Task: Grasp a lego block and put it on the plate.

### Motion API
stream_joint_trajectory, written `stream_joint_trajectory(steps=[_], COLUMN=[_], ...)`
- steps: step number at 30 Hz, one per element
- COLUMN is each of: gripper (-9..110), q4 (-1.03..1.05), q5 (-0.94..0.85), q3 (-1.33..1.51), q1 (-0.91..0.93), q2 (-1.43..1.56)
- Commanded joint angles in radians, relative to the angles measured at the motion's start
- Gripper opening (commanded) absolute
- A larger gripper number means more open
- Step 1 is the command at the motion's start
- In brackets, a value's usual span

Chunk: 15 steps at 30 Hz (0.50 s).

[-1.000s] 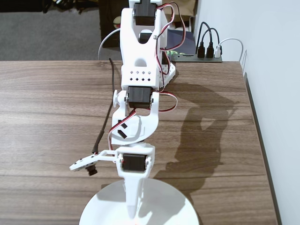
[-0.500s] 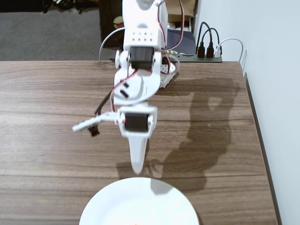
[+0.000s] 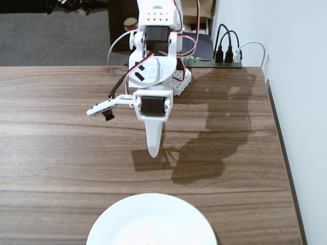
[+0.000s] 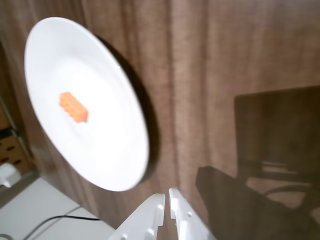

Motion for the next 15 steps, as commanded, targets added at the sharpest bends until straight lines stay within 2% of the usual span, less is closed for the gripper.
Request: stream_joint_trajectory(steps=[1,15], gripper=[0,0], q4=[0.021,0.224], q5=[-0.011,-0.054], q3=[0.038,0.275], q1=[-0.008,-0.028], q2=[0.11,0.479])
